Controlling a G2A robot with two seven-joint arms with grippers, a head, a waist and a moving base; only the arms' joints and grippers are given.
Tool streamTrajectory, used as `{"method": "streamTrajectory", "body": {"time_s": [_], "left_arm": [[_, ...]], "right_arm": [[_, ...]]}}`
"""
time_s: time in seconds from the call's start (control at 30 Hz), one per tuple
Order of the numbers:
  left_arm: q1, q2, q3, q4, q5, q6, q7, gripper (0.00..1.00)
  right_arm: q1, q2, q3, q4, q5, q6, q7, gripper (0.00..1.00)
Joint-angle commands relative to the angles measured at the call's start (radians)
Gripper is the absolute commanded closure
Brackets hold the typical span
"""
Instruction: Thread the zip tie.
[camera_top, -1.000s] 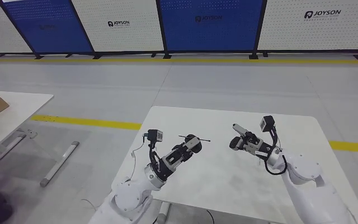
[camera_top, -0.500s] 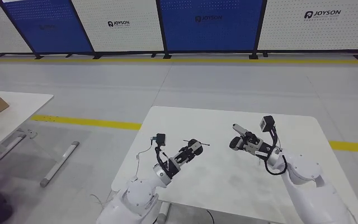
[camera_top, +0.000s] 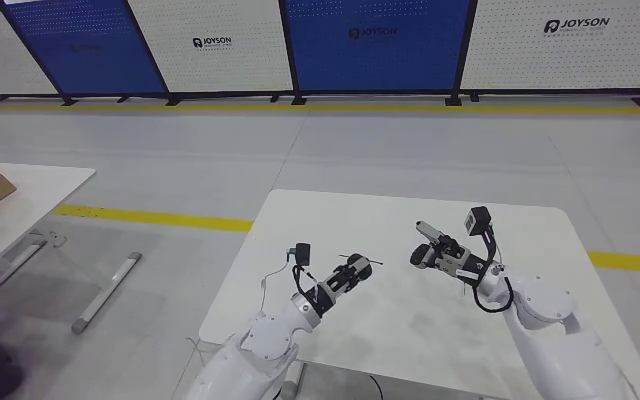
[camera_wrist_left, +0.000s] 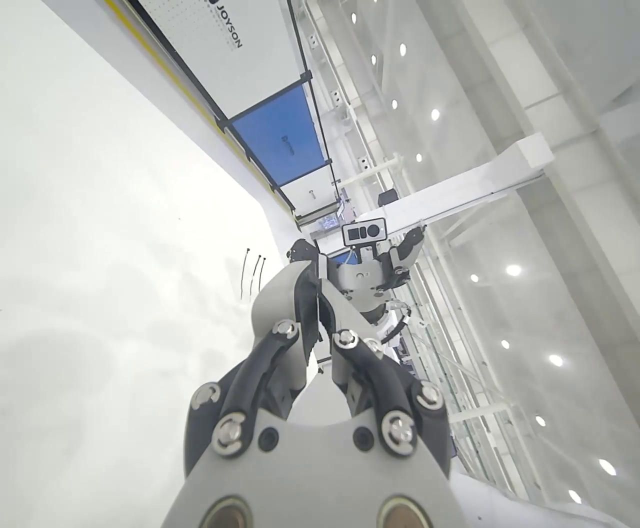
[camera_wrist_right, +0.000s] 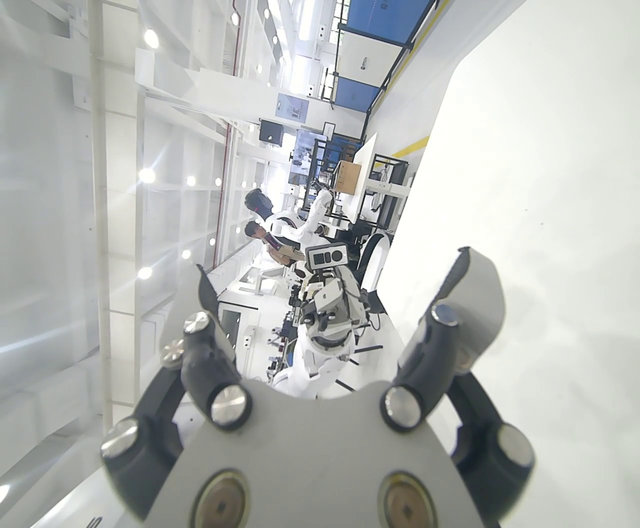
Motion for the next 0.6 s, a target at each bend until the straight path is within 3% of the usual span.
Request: {"method": "streamTrajectory", "body": {"time_s": [0.0,0.27,0.4,0.5,0.57], "left_arm": [[0.0,0.0,0.0,-0.001,0.001,0.0,0.0,1.0],[-0.005,-0.001,0.014,0.003,0.018,0.002,-0.011,1.0],[-0.022,0.001,0.029,0.01,0.03,0.017,-0.069,1.0],[-0.021,0.003,0.024,-0.008,0.015,0.013,-0.096,1.0],[-0.009,0.007,0.006,-0.042,-0.003,-0.004,-0.115,1.0]], "right_arm": [[0.0,0.0,0.0,0.0,0.0,0.0,0.0,0.0],[0.0,0.0,0.0,0.0,0.0,0.0,0.0,0.0],[0.0,0.0,0.0,0.0,0.0,0.0,0.0,0.0],[0.0,0.0,0.0,0.0,0.0,0.0,0.0,0.0],[0.0,0.0,0.0,0.0,0.0,0.0,0.0,0.0]]}}
